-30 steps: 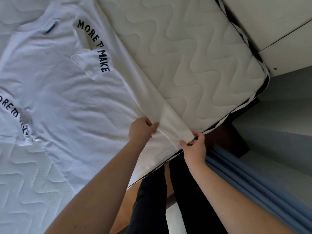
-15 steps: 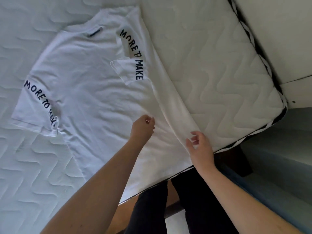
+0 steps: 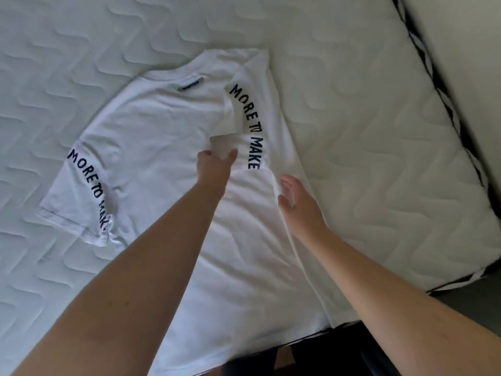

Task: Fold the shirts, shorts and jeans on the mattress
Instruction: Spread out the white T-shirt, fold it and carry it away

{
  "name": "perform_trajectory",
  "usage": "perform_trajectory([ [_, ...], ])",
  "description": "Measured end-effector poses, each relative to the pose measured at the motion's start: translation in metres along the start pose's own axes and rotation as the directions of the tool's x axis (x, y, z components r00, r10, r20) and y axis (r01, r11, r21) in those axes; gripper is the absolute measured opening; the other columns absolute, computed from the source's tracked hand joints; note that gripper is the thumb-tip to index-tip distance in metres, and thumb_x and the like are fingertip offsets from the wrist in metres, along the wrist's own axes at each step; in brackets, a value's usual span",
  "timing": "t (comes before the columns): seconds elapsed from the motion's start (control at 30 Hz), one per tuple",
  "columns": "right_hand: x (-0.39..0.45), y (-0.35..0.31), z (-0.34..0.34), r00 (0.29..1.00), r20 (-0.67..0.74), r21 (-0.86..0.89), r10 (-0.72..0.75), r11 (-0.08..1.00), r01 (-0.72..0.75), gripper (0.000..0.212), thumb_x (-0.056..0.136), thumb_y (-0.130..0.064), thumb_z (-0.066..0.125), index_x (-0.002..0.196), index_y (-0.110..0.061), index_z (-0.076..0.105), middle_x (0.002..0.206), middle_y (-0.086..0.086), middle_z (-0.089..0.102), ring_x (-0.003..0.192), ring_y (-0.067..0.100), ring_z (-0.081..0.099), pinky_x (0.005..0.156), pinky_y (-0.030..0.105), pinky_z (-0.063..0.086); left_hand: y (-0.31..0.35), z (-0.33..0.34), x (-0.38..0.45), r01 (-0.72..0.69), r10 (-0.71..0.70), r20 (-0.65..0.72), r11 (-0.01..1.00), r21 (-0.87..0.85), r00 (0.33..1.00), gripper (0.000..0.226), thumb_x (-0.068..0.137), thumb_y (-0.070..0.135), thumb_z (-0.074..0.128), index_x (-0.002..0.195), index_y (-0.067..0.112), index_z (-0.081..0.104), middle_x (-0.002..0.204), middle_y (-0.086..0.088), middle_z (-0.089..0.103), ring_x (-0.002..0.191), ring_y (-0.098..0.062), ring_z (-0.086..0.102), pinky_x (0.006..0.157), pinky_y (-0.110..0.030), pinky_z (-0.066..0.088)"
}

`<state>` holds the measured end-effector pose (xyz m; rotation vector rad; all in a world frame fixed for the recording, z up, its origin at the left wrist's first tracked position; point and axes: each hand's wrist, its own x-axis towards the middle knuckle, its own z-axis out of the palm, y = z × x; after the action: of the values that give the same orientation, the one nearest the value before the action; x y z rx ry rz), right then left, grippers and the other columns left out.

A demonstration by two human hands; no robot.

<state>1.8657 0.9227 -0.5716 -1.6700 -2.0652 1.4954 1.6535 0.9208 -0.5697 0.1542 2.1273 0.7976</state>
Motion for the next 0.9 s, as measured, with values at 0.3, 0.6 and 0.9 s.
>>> perform_trajectory([
  [0.3, 0.037, -0.007, -0.018, 0.995, 0.051, 0.062, 0.090, 0.994, -0.094, 0.044, 0.095, 0.006, 0.041, 0.137, -0.005, 0.048, 0.128, 0.011, 0.056, 0.110, 0.016, 0.054, 0.080, 0.001, 0.030, 0.024, -0.012, 0.013, -0.051, 0.060, 0.068, 0.990, -0.134, 0.996, 0.020, 0.099, 0.032, 0.055, 0.107, 0.014, 0.052, 0.100, -0.001, 0.057, 0.087, -0.017, 0.065, 0.065, -0.033, 0.061],
  [0.6, 0.053, -0.008, -0.019, 0.994, 0.060, -0.022, 0.092, 0.996, -0.091, 0.036, 0.099, -0.003, 0.041, 0.132, -0.009, 0.054, 0.121, 0.013, 0.055, 0.110, 0.027, 0.055, 0.100, 0.030, 0.039, -0.012, 0.016, -0.008, 0.234, -0.164, 0.199, 0.880, -0.412, 0.966, 0.042, 0.093, 0.052, 0.058, 0.095, 0.010, 0.063, 0.078, -0.004, 0.066, 0.063, -0.015, 0.060, 0.058, -0.024, 0.049],
  [0.9, 0.053, -0.002, -0.023, 0.989, 0.125, -0.044, 0.075, 0.997, -0.070, 0.042, 0.094, 0.005, 0.041, 0.130, -0.012, 0.054, 0.110, 0.002, 0.049, 0.103, 0.021, 0.055, 0.086, 0.014, 0.033, -0.018, 0.046, -0.040, 0.133, -0.024, 0.158, 0.677, -0.724, 0.987, 0.019, 0.100, 0.017, 0.053, 0.118, 0.019, 0.059, 0.110, -0.007, 0.073, 0.103, -0.021, 0.070, 0.092, -0.031, 0.055],
])
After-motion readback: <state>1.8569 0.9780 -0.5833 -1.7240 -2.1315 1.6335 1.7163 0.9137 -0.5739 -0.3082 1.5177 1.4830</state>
